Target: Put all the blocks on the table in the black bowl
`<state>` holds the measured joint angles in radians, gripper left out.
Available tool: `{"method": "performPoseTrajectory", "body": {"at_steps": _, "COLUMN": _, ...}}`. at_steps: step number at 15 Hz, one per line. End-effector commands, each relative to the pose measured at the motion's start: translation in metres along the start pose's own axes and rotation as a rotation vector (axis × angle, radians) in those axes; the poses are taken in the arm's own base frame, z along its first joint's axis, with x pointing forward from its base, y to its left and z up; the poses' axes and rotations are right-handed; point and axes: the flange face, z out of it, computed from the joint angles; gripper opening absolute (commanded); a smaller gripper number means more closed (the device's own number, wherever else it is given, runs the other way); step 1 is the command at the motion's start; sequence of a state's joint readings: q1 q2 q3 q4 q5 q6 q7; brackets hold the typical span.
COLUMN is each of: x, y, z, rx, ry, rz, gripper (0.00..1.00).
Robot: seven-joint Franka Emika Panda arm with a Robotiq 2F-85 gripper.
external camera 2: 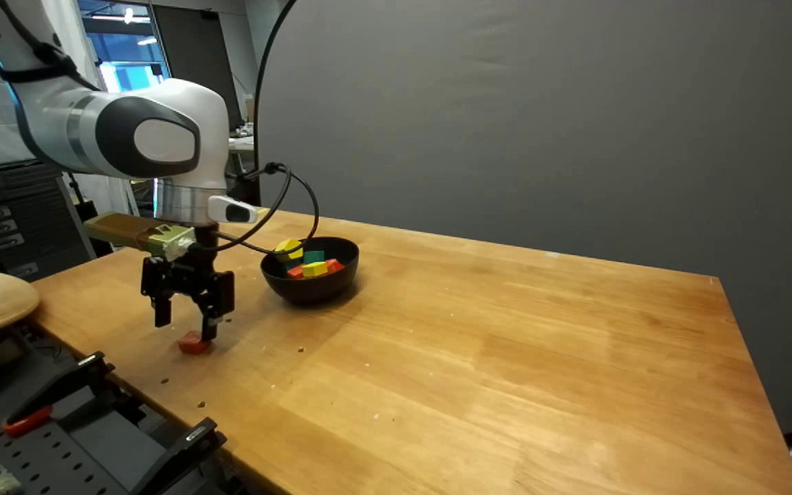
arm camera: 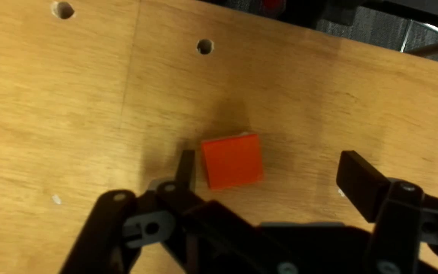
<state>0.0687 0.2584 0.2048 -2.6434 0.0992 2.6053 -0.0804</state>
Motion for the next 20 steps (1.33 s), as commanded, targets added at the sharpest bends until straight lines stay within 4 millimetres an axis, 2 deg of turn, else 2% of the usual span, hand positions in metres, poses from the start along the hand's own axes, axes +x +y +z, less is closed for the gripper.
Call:
{"method": "performPoseTrajectory", "body": {"at_steps": 1, "x": -0.013, "y": 0.000, "z": -0.007, "rx": 0.001, "ry": -0.014, "rz": 0.004, "gripper": 0.70}}
{"method": "performPoseTrajectory", "body": {"at_steps": 5, "x": -0.016, "y": 0.002, "z": 0.000, "rx": -0.013, "ry": -0.041, "rz": 0.021, "gripper": 0.37}}
{"method": "performPoseTrajectory", "body": {"at_steps": 8, "x": -0.017, "y": 0.001, "z": -0.002, "rx": -0.027, "ry": -0.039, "rz": 0.029, "gripper": 0.15}}
{"method": "performPoseTrajectory", "body": {"at_steps": 11, "x": -0.022, "y": -0.003, "z": -0.011, "rx": -0.052, "ry": -0.014, "rz": 0.035, "gripper": 0.16}}
{"method": "performPoseTrajectory", "body": {"at_steps": 14, "x": -0.036, "y": -0.010, "z": -0.030, "rx": -0.102, "ry": 0.036, "rz": 0.031, "gripper": 0.17}}
{"method": "performPoseTrajectory", "body": {"at_steps": 18, "x": -0.049, "y": -0.022, "z": -0.076, "rx": -0.221, "ry": 0.183, "rz": 0.008, "gripper": 0.17}}
{"method": "performPoseTrajectory", "body": {"at_steps": 19, "x": -0.031, "y": -0.021, "z": -0.097, "rx": -0.241, "ry": 0.224, "rz": 0.024, "gripper": 0.16}}
{"method": "performPoseTrajectory", "body": {"at_steps": 20, "x": -0.031, "y": -0.017, "z": -0.109, "rx": -0.262, "ry": 0.271, "rz": 0.035, "gripper": 0.17}}
